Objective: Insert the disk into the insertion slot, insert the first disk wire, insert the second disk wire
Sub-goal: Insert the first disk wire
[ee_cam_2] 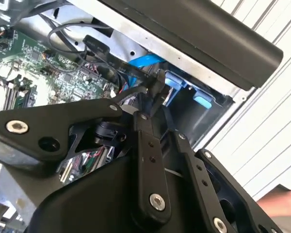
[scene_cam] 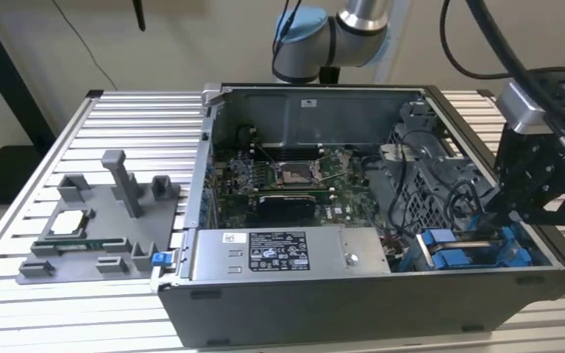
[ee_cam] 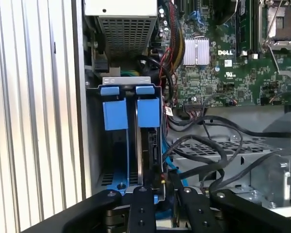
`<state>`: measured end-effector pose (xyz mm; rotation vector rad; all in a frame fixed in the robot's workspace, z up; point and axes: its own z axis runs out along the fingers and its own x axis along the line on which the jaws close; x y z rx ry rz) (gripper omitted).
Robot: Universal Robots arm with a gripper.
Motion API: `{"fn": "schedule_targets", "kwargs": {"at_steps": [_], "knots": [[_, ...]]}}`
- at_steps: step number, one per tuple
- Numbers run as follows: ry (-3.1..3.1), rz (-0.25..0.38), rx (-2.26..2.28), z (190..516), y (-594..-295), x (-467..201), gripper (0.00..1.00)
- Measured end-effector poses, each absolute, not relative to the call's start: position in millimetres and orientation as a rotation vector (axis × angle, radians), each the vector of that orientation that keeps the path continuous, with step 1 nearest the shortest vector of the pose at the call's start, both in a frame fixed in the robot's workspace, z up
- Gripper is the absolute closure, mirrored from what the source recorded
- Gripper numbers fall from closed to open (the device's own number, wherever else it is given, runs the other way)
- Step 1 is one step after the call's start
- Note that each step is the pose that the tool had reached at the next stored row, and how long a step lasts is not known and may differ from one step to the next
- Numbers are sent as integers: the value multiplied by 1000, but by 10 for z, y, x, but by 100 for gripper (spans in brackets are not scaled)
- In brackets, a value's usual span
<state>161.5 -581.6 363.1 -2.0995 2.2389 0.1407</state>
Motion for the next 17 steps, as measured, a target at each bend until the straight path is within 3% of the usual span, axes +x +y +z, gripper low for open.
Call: {"fn": "schedule_targets", "kwargs": {"at_steps": [8, 17], "knots": [[2183, 164, -2050, 3735, -5812, 1584, 0], [2122, 96, -2007, 3745, -5833, 1587, 0]]}}
